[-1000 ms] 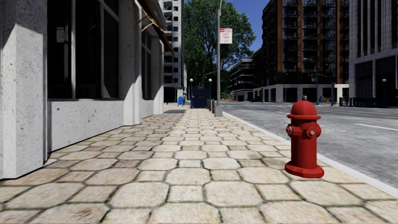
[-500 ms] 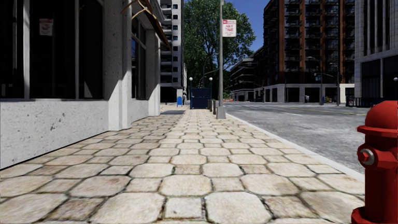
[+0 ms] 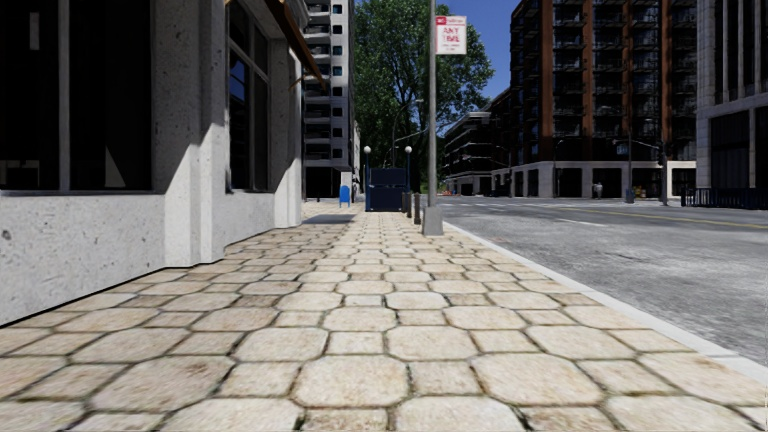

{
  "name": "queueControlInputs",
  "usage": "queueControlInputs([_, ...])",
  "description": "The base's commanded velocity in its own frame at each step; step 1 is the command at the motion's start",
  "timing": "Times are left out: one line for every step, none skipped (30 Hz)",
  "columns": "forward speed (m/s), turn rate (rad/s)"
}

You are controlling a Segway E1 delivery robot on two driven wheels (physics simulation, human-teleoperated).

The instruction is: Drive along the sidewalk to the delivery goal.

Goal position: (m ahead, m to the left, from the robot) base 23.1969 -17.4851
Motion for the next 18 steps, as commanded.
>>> queueControlInputs([2.0,0.0])
queueControlInputs([2.0,0.0])
queueControlInputs([2.0,0.0])
queueControlInputs([2.0,0.0])
queueControlInputs([2.0,0.0])
queueControlInputs([2.0,0.0])
queueControlInputs([2.0,0.0])
queueControlInputs([2.0,0.0])
queueControlInputs([2.0,0.0])
queueControlInputs([2.0,0.0])
queueControlInputs([2.0,0.0])
queueControlInputs([2.0,0.0])
queueControlInputs([2.0,0.0])
queueControlInputs([2.0,0.0])
queueControlInputs([2.0,0.0])
queueControlInputs([2.0,0.0])
queueControlInputs([2.0,0.0])
queueControlInputs([2.0,0.0])
